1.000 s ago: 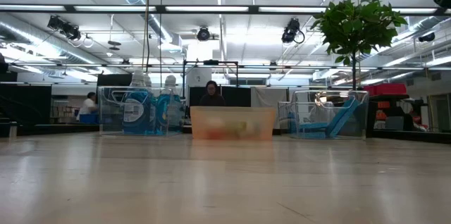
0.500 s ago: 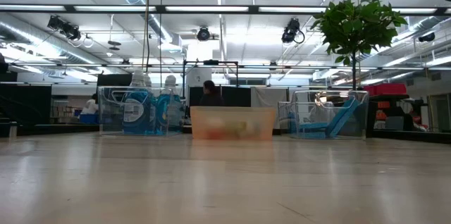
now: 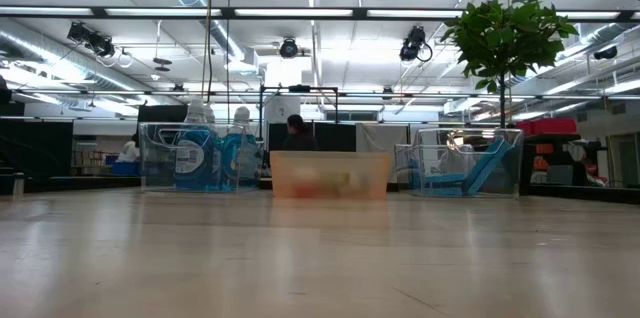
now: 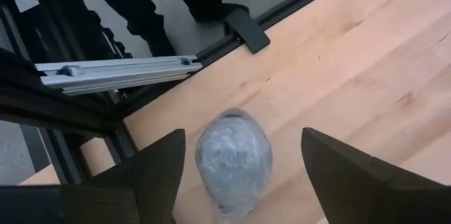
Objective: Pick & Place Kitchen Sink Supplies
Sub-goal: Put the dish soap into the left transparent bin
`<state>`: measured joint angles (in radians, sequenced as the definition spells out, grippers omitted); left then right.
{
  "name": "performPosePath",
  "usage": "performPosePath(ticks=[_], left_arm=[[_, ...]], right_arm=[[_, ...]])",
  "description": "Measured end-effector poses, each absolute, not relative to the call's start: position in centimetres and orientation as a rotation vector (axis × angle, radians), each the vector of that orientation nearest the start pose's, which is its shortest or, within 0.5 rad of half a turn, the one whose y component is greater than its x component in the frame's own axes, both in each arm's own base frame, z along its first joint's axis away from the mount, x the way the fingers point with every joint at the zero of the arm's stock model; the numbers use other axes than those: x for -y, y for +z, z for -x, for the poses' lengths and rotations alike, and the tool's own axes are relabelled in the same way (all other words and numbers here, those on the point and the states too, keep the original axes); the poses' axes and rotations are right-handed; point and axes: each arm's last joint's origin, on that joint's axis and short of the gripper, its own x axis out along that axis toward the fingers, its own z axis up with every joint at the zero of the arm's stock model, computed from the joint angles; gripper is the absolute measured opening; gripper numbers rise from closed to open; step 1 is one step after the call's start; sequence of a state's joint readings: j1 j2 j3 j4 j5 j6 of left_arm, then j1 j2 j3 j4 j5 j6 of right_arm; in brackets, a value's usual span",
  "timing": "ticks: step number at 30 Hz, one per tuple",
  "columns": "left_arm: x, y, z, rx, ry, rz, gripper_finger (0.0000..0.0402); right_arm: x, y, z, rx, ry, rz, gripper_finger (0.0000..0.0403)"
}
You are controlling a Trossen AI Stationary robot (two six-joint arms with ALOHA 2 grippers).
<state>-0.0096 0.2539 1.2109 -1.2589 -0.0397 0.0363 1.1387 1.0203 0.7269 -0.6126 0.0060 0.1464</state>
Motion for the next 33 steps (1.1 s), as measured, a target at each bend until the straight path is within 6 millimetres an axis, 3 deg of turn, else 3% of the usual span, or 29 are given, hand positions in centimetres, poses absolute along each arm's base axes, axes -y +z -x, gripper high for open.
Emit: performPosePath(ticks=[5, 18, 29, 33], left_arm=[[-0.2, 37.6, 5.1, -0.303, 0.024, -0.043, 0.0023], [-0.2, 37.6, 5.1, -0.302, 0.024, -0.043, 0.0023], [-0.2, 37.6, 5.1, -0.302, 0.024, -0.043, 0.0023], [-0.2, 37.6, 5.1, -0.302, 0.024, -0.043, 0.0023]], right_arm=[[-17.5, 23.9, -8.1, -0.882, 1.005, 0.382, 0.0258], [-17.6, 23.9, -8.1, -0.873, 1.032, 0.395, 0.0127], [-17.3, 24.1, -8.3, -0.879, 1.022, 0.382, 0.0122], [-17.0, 25.5, -9.2, -0.850, 0.983, 0.359, 0.0122]])
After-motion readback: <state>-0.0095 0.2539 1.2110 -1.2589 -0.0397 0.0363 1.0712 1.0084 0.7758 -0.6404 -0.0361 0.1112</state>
